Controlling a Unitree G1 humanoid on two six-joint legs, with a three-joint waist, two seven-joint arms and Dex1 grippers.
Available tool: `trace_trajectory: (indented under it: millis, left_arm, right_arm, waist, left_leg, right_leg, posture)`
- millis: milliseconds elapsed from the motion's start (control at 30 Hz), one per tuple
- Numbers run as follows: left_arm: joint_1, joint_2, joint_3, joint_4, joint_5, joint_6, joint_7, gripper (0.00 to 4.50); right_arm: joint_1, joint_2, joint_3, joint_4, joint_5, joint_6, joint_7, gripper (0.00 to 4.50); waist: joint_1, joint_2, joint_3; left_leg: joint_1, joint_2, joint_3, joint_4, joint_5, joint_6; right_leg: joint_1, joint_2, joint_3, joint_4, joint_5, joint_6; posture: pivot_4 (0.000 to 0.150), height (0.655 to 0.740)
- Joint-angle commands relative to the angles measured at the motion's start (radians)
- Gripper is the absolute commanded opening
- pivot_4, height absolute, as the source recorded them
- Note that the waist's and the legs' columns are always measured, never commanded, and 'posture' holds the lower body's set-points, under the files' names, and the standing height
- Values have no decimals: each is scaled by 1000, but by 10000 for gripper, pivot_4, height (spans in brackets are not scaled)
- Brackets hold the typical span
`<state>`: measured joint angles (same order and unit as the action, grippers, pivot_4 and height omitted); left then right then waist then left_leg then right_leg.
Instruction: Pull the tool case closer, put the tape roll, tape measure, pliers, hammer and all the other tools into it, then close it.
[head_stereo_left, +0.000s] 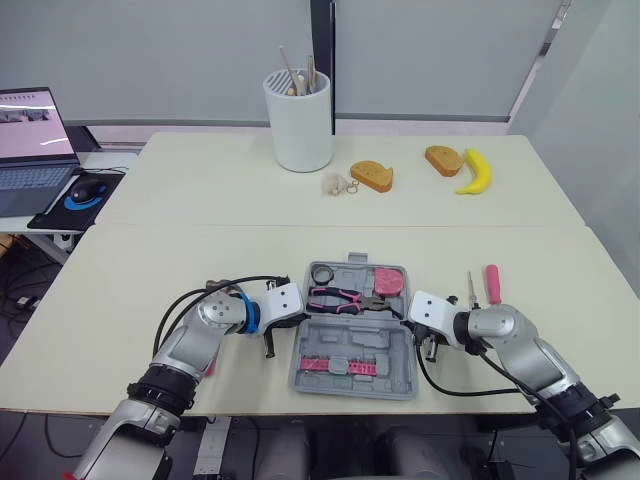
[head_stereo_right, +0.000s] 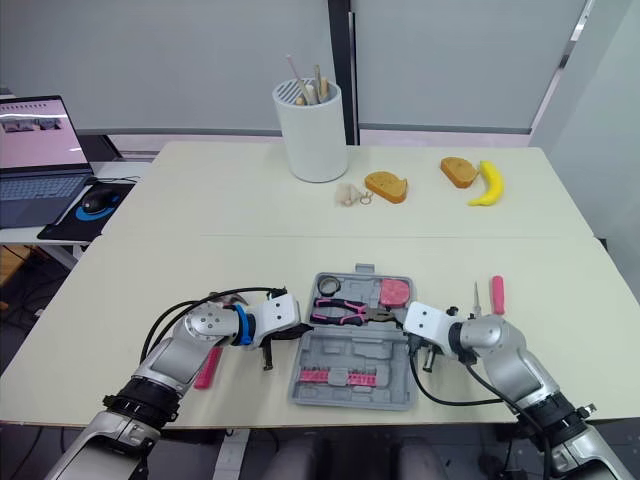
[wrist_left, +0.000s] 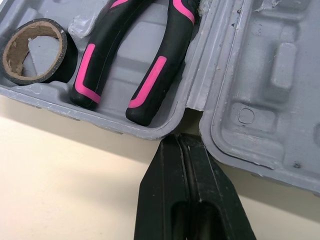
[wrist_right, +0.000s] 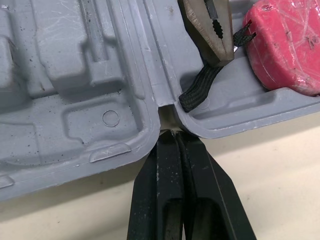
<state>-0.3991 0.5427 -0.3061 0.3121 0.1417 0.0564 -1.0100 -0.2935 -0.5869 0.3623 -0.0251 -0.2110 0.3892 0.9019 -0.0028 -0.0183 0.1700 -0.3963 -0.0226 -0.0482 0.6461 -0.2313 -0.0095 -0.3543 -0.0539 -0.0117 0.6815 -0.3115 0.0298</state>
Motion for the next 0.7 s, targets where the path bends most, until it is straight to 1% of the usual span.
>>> trace_trajectory:
  millis: [33, 700]
  left_arm:
    - [-3, -31, -28, 10, 10, -14, 18, 135]
    - [6, -17, -30, 10, 16, -15, 13, 135]
  right_arm:
    - [-32, 34, 29, -15, 15, -49, 8, 0]
    - [-71, 57, 34, 40, 2, -80, -13, 0]
  waist:
    - [0, 0, 0]
    - [-5, 0, 0]
  left_leg:
    - [0, 0, 0, 0, 0, 0]
    - [1, 0, 0, 0, 0, 0]
  right_leg:
    - [0, 0, 0, 0, 0, 0]
    - [0, 0, 0, 0, 0, 0]
  posture:
    - [1500, 7400]
    - [1500, 7400]
